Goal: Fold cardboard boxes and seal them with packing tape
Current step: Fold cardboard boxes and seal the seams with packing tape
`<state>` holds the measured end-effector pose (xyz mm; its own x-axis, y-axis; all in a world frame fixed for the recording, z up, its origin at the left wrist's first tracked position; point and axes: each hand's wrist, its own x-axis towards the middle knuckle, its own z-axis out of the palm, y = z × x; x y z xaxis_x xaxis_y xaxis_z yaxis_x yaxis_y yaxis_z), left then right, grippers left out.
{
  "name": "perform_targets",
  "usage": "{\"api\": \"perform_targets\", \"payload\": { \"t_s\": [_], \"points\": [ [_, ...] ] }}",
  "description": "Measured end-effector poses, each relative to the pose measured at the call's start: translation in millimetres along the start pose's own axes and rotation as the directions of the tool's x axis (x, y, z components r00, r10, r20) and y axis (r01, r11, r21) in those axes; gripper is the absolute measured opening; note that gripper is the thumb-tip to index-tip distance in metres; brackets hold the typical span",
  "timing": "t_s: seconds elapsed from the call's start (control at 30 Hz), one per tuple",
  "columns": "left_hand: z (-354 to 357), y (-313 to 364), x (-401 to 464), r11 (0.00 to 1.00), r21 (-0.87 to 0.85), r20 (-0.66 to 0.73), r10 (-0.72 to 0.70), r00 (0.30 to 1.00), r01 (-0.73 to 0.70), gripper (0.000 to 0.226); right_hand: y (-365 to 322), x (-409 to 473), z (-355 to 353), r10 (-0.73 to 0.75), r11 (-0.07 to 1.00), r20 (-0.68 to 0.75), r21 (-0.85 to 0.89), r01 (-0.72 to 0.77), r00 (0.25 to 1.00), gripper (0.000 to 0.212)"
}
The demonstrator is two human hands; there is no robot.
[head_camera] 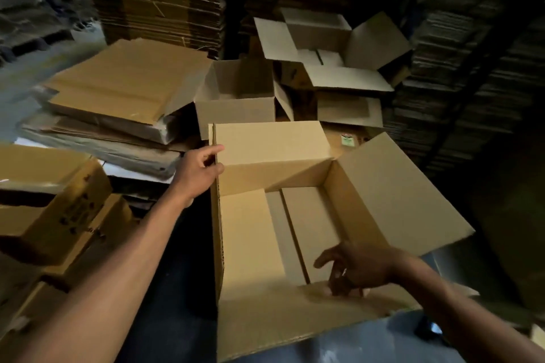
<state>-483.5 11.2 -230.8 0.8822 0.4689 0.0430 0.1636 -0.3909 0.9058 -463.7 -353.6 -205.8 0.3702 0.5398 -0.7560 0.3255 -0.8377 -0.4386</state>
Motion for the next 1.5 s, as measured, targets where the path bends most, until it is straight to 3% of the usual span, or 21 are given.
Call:
{"api": "perform_targets", "payload": {
  "t_s": [0.1, 0.17, 0.2, 0.27, 0.3, 0.33, 0.4, 0.47, 0.5, 0.57, 0.6, 0.63, 0.7, 0.73, 0.8, 0.87, 0.97, 1.03, 1.2, 1.37, 1.5],
  "points": [
    [19.0, -4.9, 2.6, 0.999, -0.017, 0.139, 0.047, 0.989, -0.045, 0.081, -17.0, 20.3, 8.5, 0.006, 0.981, 0.061, -0.193, 0.006, 0.998, 0.070],
    [51.6, -14.4, -6.3, 0.987, 0.115, 0.308, 0.071, 0.949, -0.111, 0.084, -18.9, 35.6, 14.9, 0.039, 0.976, 0.065, -0.215, -0.024, 0.997, 0.072],
    [69.1, -20.7, -13.4, 0.958, 0.234, 0.358, 0.073, 0.931, -0.165, 0.080, -16.1, 40.7, 15.6, 0.051, 0.982, 0.010, -0.185, -0.048, 0.999, 0.070],
    [97.3, -39.1, -28.6, 0.878, 0.414, 0.384, 0.072, 0.921, -0.242, 0.073, 1.6, 43.5, 11.6, 0.122, 0.989, -0.248, -0.050, -0.138, 0.961, 0.066],
    [106.8, -51.6, -34.5, 0.850, 0.463, 0.379, 0.067, 0.923, -0.251, 0.071, 15.2, 42.3, 9.4, 0.196, 0.978, -0.428, 0.025, -0.206, 0.882, 0.067],
    [112.6, -62.9, -39.5, 0.832, 0.495, 0.371, 0.059, 0.927, -0.251, 0.070, 30.3, 39.8, 8.8, 0.295, 0.952, -0.595, 0.113, -0.285, 0.747, 0.072],
    [118.4, -78.4, -49.5, 0.812, 0.527, 0.350, 0.060, 0.935, -0.249, 0.068, 63.2, 29.1, 10.5, 0.498, 0.863, -0.788, 0.412, -0.292, 0.362, 0.080],
    [123.5, -85.4, -61.0, 0.801, 0.539, 0.333, 0.081, 0.939, -0.260, 0.067, 90.8, 11.9, 5.0, 0.720, 0.694, -0.694, 0.720, 0.004, 0.011, 0.093],
    [126.2, -87.5, -64.7, 0.792, 0.548, 0.323, 0.096, 0.942, -0.269, 0.066, 101.1, 2.9, -0.3, 0.816, 0.574, -0.576, 0.797, 0.190, -0.052, 0.101],
    [129.4, -89.6, -66.5, 0.773, 0.573, 0.303, 0.108, 0.947, -0.272, 0.065, 111.5, -8.0, -9.1, 0.915, 0.336, -0.403, 0.801, 0.496, 0.031, 0.116],
    [131.3, -90.8, -66.2, 0.763, 0.587, 0.298, 0.108, 0.949, -0.271, 0.065, 112.4, -9.4, -10.4, 0.915, 0.280, -0.396, 0.758, 0.588, 0.075, 0.119],
    [132.7, -92.2, -66.4, 0.757, 0.597, 0.288, 0.109, 0.951, -0.267, 0.065, 108.7, -9.2, -9.6, 0.897, 0.291, -0.434, 0.720, 0.630, 0.081, 0.119],
    [135.6, -94.1, -66.8, 0.753, 0.606, 0.273, 0.106, 0.956, -0.257, 0.064, 102.3, -5.0, -1.3, 0.826, 0.433, -0.562, 0.675, 0.598, 0.035, 0.112],
    [136.6, -94.8, -67.3, 0.751, 0.611, 0.267, 0.104, 0.958, -0.252, 0.064, 98.7, -4.1, 5.6, 0.771, 0.502, -0.635, 0.653, 0.567, 0.049, 0.104],
    [139.7, -95.9, -68.3, 0.735, 0.631, 0.262, 0.101, 0.960, -0.249, 0.062, 97.0, -0.5, 21.4, 0.587, 0.643, -0.783, 0.605, 0.469, 0.206, 0.081],
    [141.1, -96.5, -70.0, 0.725, 0.644, 0.269, 0.084, 0.960, -0.244, 0.061, 100.9, 5.7, 33.1, 0.332, 0.848, -0.838, 0.466, 0.251, 0.433, 0.054],
    [141.6, -96.9, -73.4, 0.709, 0.662, 0.270, 0.075, 0.960, -0.242, 0.062, 102.4, 11.4, 40.1, 0.098, 0.986, -0.620, 0.165, 0.007, 0.778, 0.055],
    [141.9, -96.1, -76.7, 0.713, 0.661, 0.261, 0.071, 0.963, -0.232, 0.059, 96.8, 9.8, 45.2, 0.073, 0.997, -0.418, 0.001, -0.080, 0.906, 0.066],
    [134.3, -89.9, -82.5, 0.864, 0.480, 0.220, 0.050, 0.974, -0.153, 0.047, 88.3, -15.7, 34.7, 0.081, 0.993, -0.161, -0.076, -0.094, 0.984, 0.100],
    [123.2, -96.8, -89.9, 0.735, 0.657, 0.244, 0.000, 0.970, -0.165, 0.049, 88.3, -35.2, 27.4, -0.035, 0.946, 0.121, -0.317, 0.072, 0.992, 0.128],
    [121.8, -93.3, -98.0, 0.714, 0.679, 0.242, 0.002, 0.970, -0.170, 0.049, 75.3, -42.3, 20.0, -0.053, 0.910, 0.143, -0.401, 0.107, 0.988, 0.126]
  ]
}}
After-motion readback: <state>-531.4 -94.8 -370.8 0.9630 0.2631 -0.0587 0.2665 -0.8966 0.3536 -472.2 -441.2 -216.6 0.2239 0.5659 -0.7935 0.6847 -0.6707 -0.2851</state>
